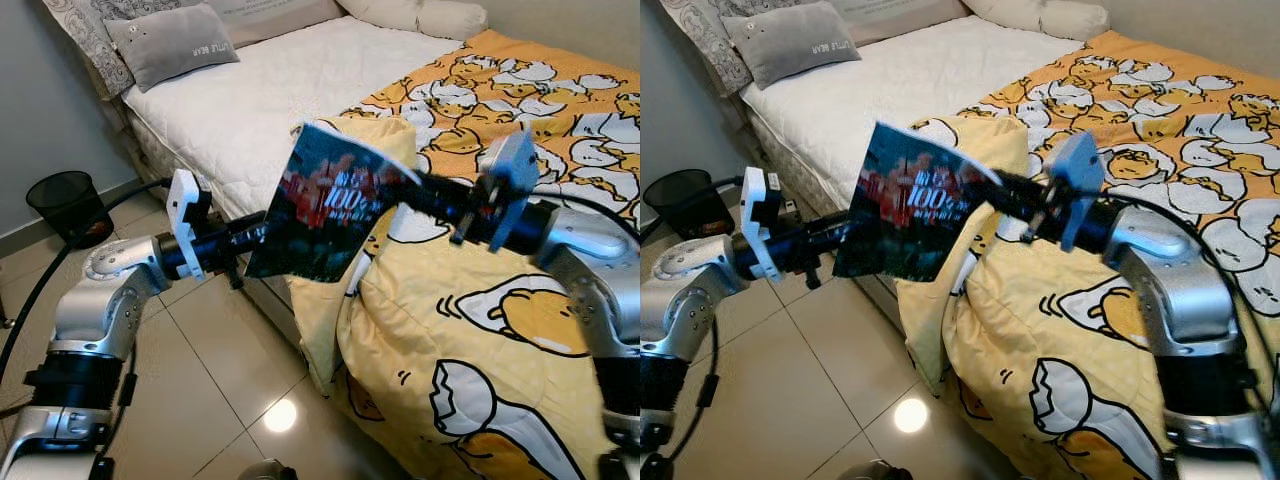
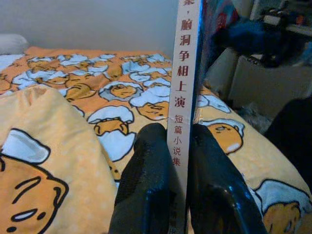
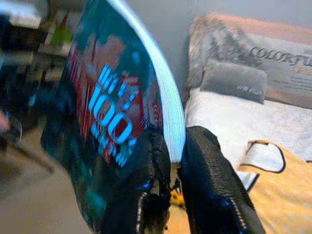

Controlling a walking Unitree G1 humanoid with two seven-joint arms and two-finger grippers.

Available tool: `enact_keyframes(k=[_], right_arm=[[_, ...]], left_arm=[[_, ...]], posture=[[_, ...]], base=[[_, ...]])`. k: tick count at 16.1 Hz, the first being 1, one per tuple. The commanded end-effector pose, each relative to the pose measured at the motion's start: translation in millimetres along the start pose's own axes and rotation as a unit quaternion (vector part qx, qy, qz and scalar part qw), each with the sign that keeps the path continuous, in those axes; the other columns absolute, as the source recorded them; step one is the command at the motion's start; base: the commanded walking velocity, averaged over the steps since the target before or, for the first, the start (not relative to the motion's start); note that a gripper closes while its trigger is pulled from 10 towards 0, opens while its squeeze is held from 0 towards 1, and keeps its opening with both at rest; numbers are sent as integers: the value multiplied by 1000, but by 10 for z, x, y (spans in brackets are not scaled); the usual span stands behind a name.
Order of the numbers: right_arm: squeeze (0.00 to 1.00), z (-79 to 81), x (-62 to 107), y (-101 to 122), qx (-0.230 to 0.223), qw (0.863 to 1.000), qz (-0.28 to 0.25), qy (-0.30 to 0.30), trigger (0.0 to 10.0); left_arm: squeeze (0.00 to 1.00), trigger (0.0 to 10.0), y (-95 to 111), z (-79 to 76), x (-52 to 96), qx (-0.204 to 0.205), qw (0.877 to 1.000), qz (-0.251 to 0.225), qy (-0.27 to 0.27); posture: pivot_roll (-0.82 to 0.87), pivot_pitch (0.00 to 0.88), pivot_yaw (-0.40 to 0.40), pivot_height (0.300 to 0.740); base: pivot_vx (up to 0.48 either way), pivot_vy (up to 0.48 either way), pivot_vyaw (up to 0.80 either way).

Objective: Clean up the room

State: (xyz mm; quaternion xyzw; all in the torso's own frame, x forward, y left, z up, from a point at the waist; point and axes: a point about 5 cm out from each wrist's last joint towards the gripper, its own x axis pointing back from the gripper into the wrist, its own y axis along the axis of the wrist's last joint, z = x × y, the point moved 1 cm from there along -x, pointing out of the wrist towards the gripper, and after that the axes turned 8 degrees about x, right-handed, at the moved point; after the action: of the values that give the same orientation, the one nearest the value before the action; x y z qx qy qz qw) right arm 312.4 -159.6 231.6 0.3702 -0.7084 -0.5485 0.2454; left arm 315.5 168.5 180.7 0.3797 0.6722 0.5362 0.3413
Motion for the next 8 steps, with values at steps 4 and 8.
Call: enact_keyframes(k=[4,8], right_arm=[[1000,-190,98,-68,-106,981,-84,-142,10000],[1000,123,32,-263,-180,975,-88,-101,10000]], left_arm=[[0,0,287,94,46,0,995,-84,44],[0,0,357,55,14,6,995,-99,32]], posture=[[-32,0,54,740],[-43,0,64,740]], base=[[0,0,0],[0,0,0]])
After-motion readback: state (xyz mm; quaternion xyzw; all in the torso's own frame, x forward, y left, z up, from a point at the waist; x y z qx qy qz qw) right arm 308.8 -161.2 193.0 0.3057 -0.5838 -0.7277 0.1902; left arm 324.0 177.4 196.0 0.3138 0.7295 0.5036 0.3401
